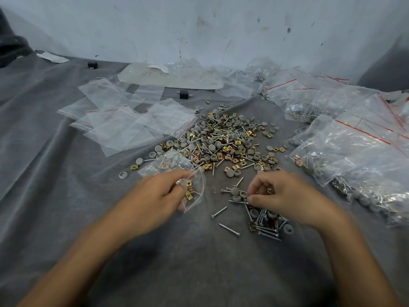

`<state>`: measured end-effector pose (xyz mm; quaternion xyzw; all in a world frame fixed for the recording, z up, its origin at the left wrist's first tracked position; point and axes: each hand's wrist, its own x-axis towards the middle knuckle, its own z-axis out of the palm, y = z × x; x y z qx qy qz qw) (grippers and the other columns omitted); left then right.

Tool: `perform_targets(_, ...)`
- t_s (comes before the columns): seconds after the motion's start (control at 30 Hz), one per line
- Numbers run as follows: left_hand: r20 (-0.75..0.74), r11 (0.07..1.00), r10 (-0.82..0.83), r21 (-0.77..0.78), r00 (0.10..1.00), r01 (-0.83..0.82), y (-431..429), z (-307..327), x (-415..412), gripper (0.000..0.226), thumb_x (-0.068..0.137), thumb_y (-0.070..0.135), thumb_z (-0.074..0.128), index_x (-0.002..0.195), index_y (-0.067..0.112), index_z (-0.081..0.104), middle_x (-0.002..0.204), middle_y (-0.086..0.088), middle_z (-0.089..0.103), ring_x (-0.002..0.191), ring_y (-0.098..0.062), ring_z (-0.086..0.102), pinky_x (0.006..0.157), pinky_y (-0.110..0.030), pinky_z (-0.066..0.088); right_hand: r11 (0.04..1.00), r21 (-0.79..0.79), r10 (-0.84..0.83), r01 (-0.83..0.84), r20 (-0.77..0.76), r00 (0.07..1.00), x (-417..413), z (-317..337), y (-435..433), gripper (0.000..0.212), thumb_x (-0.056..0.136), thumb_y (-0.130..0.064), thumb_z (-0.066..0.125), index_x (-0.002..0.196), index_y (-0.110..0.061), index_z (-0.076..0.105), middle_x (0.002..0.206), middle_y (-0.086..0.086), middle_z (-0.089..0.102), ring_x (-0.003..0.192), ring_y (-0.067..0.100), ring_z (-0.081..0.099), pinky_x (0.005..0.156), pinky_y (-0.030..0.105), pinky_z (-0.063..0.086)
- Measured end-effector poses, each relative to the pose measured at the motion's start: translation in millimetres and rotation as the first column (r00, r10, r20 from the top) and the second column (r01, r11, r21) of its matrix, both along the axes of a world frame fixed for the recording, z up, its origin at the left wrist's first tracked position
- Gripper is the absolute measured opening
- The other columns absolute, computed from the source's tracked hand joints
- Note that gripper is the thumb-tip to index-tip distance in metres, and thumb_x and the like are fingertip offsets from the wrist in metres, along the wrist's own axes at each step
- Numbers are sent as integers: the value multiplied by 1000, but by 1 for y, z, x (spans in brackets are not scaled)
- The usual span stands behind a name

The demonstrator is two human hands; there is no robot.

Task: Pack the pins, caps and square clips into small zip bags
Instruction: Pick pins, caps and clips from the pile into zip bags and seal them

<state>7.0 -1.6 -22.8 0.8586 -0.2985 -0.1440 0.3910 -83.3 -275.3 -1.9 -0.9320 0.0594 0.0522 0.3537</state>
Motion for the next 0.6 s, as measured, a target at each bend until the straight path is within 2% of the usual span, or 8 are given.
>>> perform_targets(0.13,-4,1000,5,6,1000,-5,0,0,0,36,85,48,33,112,62,52,78,17,74,78,-6,69,86,-44,55,977,-206,47,-55,-41,998,-1,-2,-1,11,86,-26,76,89,-33,70,76,-8,65,69,-1,58,62,17,41)
perform_targets(0.27,-1,1000,9,20,1000,-9,-1,0,1,36,89,41,35,115,59,52,78,18,74,78,-3,68,88,-42,55,970,-240,37,-43,-29,999,0,-3,-2,13,88,-31,76,98,-35,69,70,-12,64,66,-4,58,61,20,37)
perform_targets(0.37,-8,1000,16,20,1000,-15,0,-1,1,38,88,41,35,118,56,52,78,18,74,79,-1,68,89,-40,55,960,-278,-11,12,5,1000,3,-5,-2,4,90,-34,74,92,-34,70,64,-19,63,62,-4,58,57,20,35)
perform_targets(0.43,-4,1000,18,20,1000,-18,-1,-1,1,38,88,40,35,117,55,53,77,19,74,79,-1,68,90,-39,54,954,-299,-29,31,11,1000,3,-5,-1,5,89,-37,74,89,-36,69,62,-17,59,61,-4,56,55,18,33)
perform_targets(0.6,0,1000,17,10,1000,-17,0,0,1,45,88,39,35,127,47,57,77,18,74,79,-2,68,90,-39,55,929,-371,-2,6,11,1000,4,-4,1,7,90,-38,73,87,-36,67,78,-15,56,74,-1,52,60,20,30)
